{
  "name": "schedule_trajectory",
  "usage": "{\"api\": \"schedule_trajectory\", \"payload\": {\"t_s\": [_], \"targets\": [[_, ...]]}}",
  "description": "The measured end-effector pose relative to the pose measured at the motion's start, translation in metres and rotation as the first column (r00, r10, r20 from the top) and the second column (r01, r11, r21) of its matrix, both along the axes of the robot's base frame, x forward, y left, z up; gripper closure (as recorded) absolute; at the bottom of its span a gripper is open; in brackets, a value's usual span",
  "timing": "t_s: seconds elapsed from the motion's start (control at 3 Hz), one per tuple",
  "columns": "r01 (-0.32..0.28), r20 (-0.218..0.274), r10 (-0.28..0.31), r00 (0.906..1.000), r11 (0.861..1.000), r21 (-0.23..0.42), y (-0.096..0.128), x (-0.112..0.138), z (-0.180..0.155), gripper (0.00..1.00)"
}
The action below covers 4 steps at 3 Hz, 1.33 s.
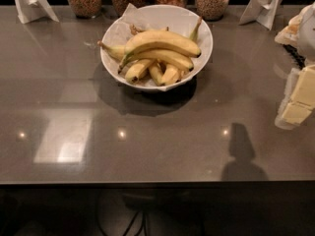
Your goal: Pick banana from white bowl
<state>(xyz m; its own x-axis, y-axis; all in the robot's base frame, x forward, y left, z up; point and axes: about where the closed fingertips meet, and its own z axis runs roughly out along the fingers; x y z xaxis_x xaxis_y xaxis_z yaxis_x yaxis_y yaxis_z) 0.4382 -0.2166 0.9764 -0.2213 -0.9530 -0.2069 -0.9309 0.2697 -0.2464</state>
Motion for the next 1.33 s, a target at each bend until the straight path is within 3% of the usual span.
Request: {"api": "schedule_trajectory", "payload": {"t_s": [0.33,0.67,1.33], "targets": [[0.0,0.0,0.0,1.0,1.0,0.0,0.0,0.0,0.0,0.0],[-0.011,0.038,0.009,0.9992,0.998,0.057,0.012,0.006,0.007,0.0],[-0.023,0.14,-0.006,0.9901,0.979,0.204,0.048,0.041,0.023,0.0]]}}
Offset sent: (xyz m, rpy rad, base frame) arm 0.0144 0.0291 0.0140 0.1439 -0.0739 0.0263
